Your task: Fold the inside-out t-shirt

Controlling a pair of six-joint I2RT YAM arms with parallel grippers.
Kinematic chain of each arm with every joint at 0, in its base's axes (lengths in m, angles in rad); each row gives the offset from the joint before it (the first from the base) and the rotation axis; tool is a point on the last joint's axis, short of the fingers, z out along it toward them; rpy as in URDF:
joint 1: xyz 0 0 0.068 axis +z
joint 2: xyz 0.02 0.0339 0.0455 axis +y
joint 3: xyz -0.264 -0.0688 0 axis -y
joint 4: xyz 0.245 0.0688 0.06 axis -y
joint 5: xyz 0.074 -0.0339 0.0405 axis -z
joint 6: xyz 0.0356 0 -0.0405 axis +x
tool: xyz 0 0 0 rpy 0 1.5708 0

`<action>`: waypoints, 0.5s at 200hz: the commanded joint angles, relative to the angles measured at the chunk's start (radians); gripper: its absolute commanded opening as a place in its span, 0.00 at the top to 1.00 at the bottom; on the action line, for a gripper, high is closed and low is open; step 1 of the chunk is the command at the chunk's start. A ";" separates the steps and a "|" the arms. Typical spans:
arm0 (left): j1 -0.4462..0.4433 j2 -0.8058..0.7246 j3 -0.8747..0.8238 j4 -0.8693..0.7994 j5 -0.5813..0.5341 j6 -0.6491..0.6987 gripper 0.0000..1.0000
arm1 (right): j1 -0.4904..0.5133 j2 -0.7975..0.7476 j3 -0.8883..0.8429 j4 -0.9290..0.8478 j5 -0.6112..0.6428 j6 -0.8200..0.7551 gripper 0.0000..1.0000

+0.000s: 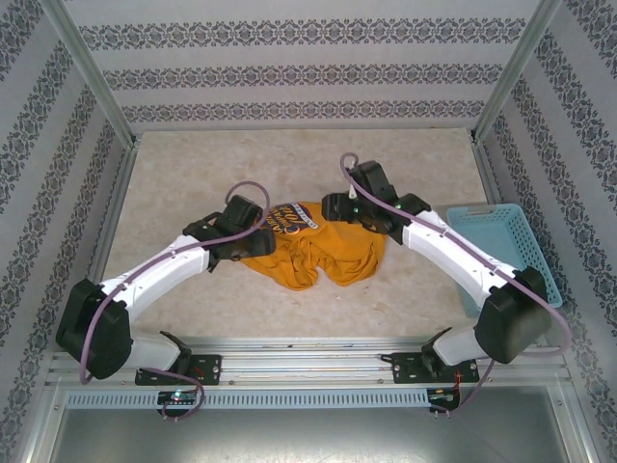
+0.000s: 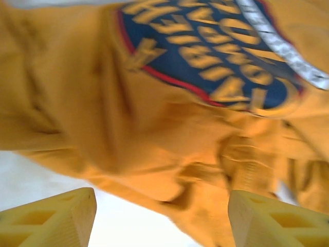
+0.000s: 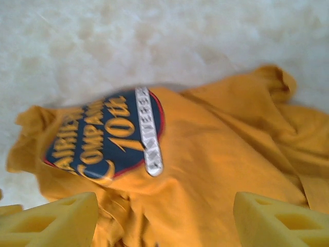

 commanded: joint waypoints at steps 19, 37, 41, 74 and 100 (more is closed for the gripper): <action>-0.078 0.142 0.080 0.128 0.004 -0.095 0.29 | 0.031 -0.012 -0.202 0.107 -0.015 0.083 0.25; -0.081 0.230 0.115 0.140 0.025 -0.111 0.29 | 0.053 -0.011 -0.256 0.155 -0.023 0.101 0.22; -0.083 0.247 0.118 0.149 0.032 -0.116 0.30 | 0.057 -0.008 -0.261 0.159 -0.021 0.104 0.23; -0.084 0.371 0.160 0.178 0.059 -0.137 0.43 | 0.075 0.048 -0.266 0.197 -0.001 0.128 0.23; -0.085 0.424 0.186 0.184 0.072 -0.142 0.54 | 0.071 0.097 -0.222 0.157 0.106 0.136 0.27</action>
